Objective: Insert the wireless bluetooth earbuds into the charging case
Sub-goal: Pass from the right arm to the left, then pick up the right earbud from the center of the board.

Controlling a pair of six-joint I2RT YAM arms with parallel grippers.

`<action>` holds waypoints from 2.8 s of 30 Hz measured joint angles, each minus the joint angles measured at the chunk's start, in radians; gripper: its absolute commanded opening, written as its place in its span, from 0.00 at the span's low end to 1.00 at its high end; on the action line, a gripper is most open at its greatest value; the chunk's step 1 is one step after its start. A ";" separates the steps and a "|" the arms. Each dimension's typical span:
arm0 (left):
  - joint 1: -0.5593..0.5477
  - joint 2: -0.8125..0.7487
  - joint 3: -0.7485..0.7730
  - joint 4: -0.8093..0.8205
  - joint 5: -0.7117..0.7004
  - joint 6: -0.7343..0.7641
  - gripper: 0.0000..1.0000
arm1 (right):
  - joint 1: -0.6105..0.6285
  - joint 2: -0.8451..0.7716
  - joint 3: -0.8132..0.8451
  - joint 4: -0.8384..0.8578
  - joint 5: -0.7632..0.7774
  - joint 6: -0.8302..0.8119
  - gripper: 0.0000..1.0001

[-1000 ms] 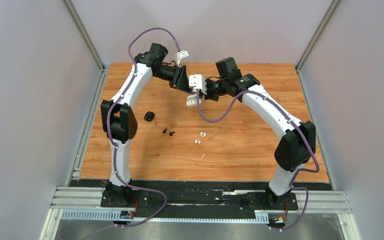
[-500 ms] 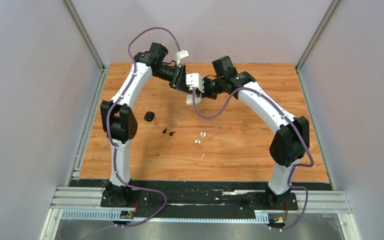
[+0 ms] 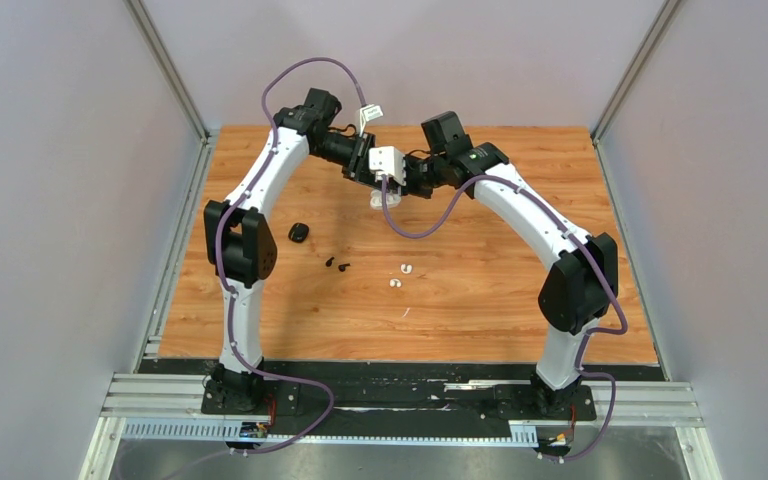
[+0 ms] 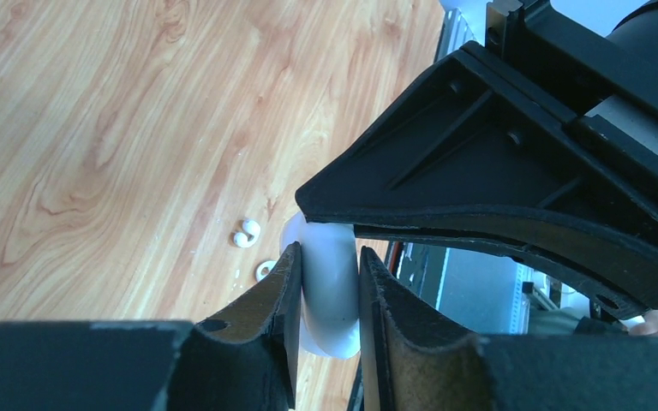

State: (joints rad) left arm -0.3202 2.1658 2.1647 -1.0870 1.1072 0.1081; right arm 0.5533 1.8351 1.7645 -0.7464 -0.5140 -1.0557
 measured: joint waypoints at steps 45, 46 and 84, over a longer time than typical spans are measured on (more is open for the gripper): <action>0.093 -0.068 -0.350 0.229 -0.048 -0.034 0.00 | -0.219 -0.163 -0.348 0.000 -0.299 0.184 0.24; 0.099 -0.082 -0.362 0.242 -0.053 -0.042 0.00 | -0.206 -0.162 -0.375 0.002 -0.298 0.159 0.22; 0.198 -0.239 -0.621 0.533 -0.127 -0.283 0.00 | 0.046 0.125 -0.430 0.174 -0.261 0.237 0.27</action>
State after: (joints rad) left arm -0.1219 1.9266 1.5436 -0.5541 0.9806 -0.1745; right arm 0.5991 1.9598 1.3346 -0.5724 -0.7753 -0.8192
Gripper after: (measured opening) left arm 0.323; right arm 0.274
